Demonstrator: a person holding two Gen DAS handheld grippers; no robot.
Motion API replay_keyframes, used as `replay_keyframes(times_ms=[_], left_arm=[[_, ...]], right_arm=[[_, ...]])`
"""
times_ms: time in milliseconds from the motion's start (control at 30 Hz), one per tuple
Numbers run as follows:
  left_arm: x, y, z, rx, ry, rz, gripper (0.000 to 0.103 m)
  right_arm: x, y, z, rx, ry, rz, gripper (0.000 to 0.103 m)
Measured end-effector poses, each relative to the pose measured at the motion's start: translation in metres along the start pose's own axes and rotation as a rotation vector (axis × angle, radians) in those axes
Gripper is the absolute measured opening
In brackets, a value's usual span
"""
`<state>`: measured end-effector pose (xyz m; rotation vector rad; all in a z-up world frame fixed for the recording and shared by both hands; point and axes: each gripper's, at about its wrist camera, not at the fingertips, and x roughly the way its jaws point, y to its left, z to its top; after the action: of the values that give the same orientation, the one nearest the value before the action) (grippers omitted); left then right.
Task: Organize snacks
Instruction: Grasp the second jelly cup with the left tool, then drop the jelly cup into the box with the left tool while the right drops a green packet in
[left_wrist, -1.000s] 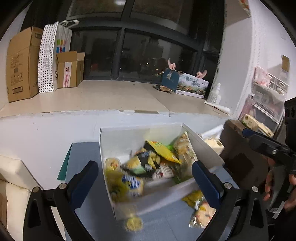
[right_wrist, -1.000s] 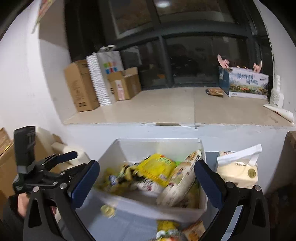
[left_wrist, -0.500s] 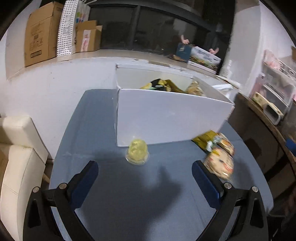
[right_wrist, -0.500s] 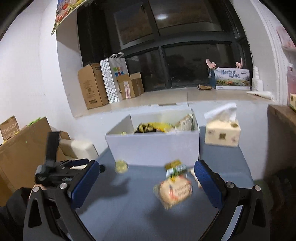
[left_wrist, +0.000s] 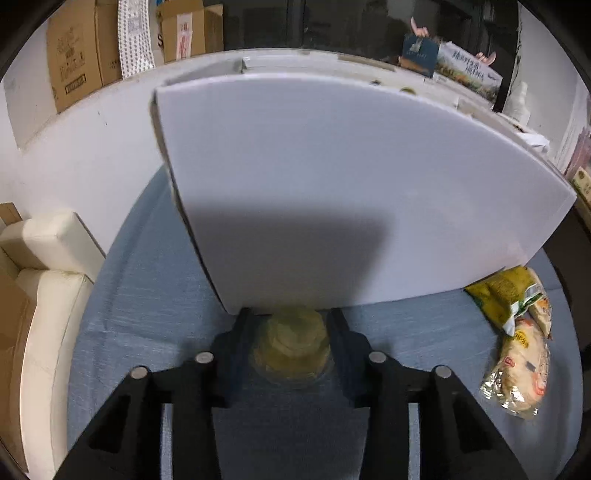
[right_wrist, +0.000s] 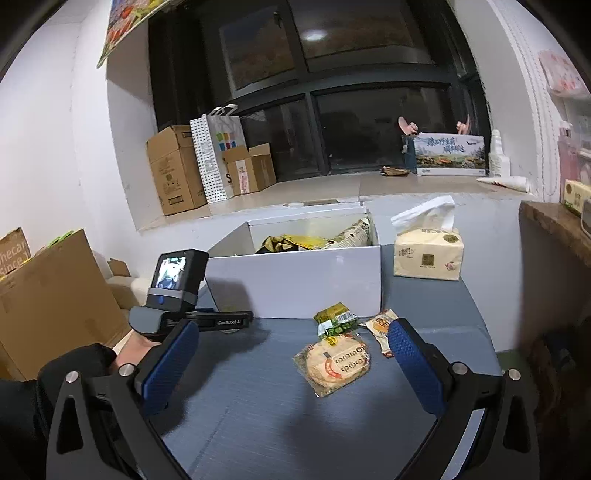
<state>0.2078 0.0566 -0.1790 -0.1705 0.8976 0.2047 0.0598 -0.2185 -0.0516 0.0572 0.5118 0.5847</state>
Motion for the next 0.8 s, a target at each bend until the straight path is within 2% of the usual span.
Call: replay_keyframes(times_ms=[267,467,567,800], left_arm=[[-0.024,0.001,-0.006,-0.009,-0.059,-0.054,0.037],[-0.089,0.002,-0.026,0.035,-0.181,-0.190,0.037],[-0.128,0.002,-0.041,0.072,-0.243,-0.256,0.037],[-0.187,0.020,-0.066,0.075,-0.314,-0.312,0.037]], right_arm=[[0.004,-0.005,-0.004,0.019,0.017,-0.011,0.103],[0.018,-0.013,-0.008,0.033,0.066,-0.028,0.103],[0.037,-0.018,-0.011,0.016,0.115,-0.045,0.103],[0.112,-0.017,0.001,-0.077,0.231,-0.067,0.103]])
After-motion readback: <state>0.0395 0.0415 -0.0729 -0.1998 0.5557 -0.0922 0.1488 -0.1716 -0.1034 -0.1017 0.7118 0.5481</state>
